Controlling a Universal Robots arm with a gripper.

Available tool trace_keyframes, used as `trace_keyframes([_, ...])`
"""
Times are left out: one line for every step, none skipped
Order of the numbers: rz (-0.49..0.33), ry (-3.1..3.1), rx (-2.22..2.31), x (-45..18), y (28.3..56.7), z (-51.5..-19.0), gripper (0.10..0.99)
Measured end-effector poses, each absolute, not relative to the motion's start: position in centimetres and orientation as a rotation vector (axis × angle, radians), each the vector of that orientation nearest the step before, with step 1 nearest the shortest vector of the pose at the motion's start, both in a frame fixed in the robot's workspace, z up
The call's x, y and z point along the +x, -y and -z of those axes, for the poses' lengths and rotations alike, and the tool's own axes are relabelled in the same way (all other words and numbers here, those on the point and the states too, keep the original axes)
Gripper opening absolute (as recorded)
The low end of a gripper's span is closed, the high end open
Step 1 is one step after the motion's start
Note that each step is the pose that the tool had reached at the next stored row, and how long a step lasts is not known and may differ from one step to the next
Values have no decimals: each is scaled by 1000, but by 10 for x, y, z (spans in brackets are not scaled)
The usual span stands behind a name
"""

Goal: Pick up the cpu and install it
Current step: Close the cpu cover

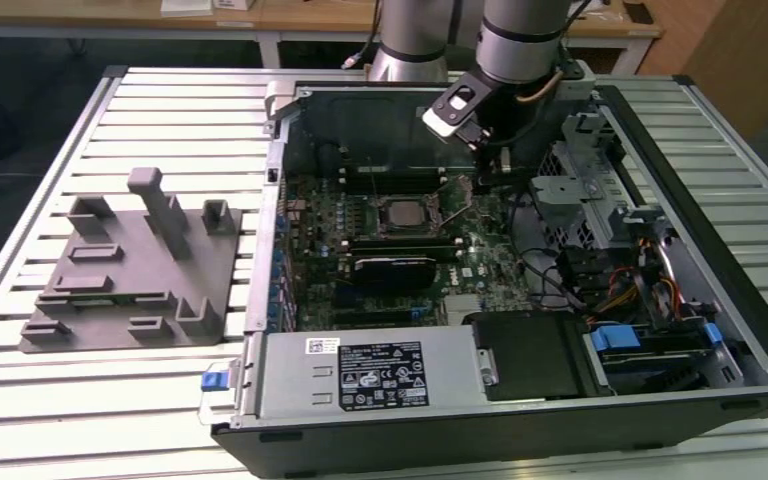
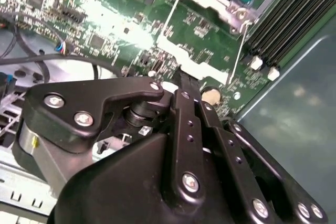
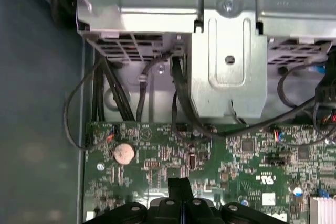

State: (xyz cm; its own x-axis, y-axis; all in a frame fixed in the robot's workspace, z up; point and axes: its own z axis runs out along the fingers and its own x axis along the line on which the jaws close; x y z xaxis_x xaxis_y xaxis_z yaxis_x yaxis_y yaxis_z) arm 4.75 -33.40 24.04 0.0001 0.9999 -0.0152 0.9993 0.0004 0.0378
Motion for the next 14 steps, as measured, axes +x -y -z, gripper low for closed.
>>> trace_keyframes([-25, -2195, 2195, 45, 334, -240, 106])
trace_keyframes([-25, -2195, 2195, 43, 334, -240, 106])
trace_keyframes([-25, -2195, 2195, 40, 334, -240, 106])
trace_keyframes([-26, -2195, 2195, 37, 334, -240, 106])
trace_keyframes([-26, -2195, 2195, 34, 334, -240, 106])
trace_keyframes([-27, -2195, 2195, 30, 334, -240, 106])
trace_keyframes([-27, -2196, 2195, 26, 334, -240, 106])
trace_keyframes([-28, -2196, 2195, 22, 334, -240, 106])
trace_keyframes([-28, -2196, 2196, 19, 334, -240, 106])
trace_keyframes([-29, -2196, 2196, 16, 334, -240, 106])
trace_keyframes([-29, -2196, 2196, 13, 334, -240, 106])
trace_keyframes([-29, -2196, 2196, 11, 334, -240, 106])
trace_keyframes([-28, -2196, 2196, 10, 334, -240, 106])
trace_keyframes([-28, -2196, 2196, 8, 334, -240, 106])
